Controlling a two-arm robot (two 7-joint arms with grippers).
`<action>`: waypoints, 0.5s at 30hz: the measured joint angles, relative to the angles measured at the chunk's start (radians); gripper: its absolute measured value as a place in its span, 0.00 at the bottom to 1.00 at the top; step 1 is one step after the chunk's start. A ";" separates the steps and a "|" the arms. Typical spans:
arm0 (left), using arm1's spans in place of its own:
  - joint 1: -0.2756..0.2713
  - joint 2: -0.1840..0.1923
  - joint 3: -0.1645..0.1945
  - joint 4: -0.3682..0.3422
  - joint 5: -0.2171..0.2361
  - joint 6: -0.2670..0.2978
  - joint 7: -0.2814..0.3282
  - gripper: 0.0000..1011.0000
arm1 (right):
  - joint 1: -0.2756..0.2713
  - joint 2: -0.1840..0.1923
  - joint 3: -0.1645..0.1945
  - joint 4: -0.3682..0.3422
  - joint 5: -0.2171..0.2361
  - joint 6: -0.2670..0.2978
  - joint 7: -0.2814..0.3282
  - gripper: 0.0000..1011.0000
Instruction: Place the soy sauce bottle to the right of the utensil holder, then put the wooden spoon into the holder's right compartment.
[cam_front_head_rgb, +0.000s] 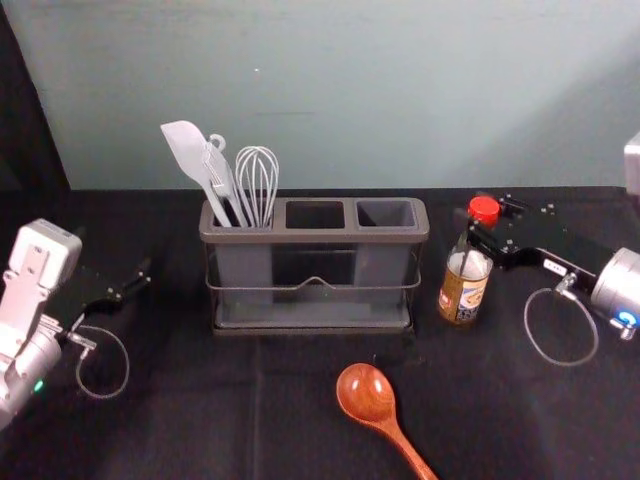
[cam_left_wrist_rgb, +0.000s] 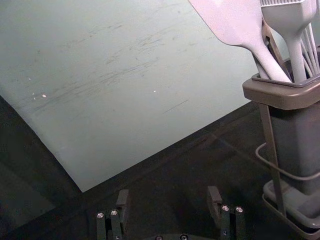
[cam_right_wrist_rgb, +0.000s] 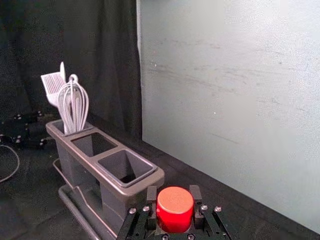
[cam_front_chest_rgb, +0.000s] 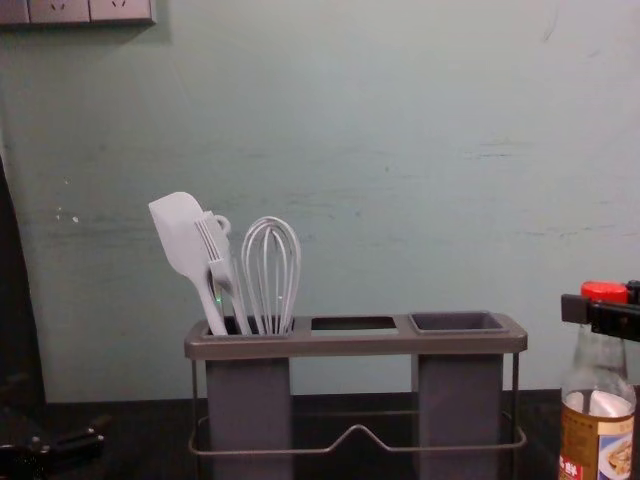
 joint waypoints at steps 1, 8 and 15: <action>0.000 0.000 0.000 0.000 0.000 0.000 0.000 1.00 | 0.005 -0.004 0.000 0.007 0.001 0.000 0.002 0.39; 0.000 0.000 0.000 0.000 0.000 0.000 0.000 1.00 | 0.033 -0.016 -0.007 0.036 -0.006 0.001 0.008 0.39; 0.000 0.000 0.000 0.000 0.000 0.000 0.000 1.00 | 0.053 -0.022 -0.014 0.053 -0.018 0.007 0.007 0.39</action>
